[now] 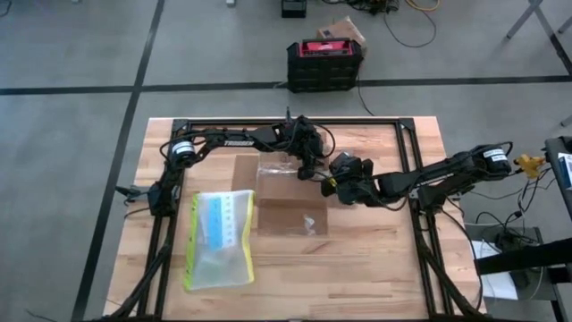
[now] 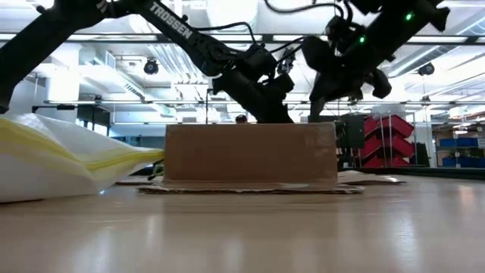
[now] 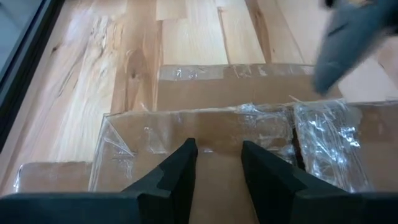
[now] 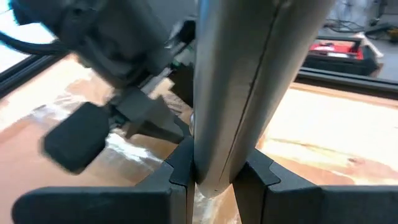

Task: Unpack boxes
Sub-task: Break down the brown box using the gray cutter

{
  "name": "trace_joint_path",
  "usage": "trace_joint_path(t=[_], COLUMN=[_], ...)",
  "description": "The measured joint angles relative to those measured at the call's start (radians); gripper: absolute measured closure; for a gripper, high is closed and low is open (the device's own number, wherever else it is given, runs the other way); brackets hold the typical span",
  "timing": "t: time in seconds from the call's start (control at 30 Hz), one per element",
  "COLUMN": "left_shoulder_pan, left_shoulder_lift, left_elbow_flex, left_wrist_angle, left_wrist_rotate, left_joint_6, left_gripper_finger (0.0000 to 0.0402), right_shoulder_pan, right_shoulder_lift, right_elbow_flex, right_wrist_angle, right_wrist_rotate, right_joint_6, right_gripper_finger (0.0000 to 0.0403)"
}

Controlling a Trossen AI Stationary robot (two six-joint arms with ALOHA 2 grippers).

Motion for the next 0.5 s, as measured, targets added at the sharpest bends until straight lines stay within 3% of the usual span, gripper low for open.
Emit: trace_joint_path(t=[0.23,0.37,0.5], left_shoulder_pan=[-0.052,-0.122,-0.211], left_shoulder_lift=[-0.096,-0.181,-0.266], left_elbow_flex=[-0.009,-0.013,-0.027], left_wrist_angle=[-0.126,-0.218,-0.289], left_wrist_rotate=[-0.006,-0.041,-0.193], left_joint_6=[0.003,0.003,0.004], left_gripper_finger=[0.0283,0.0283,0.0283], right_shoulder_pan=[-0.121,-0.253,-0.352], right_shoulder_lift=[-0.117,-0.103,-0.057], right_elbow_flex=[-0.001,-0.002,-0.002], right_wrist_angle=[-0.154,-0.051,0.102], right_wrist_rotate=[-0.031,-0.209,-0.320], right_joint_6=[-0.115,-0.319,-0.538], right_gripper_finger=[0.0347,0.0347,0.0347])
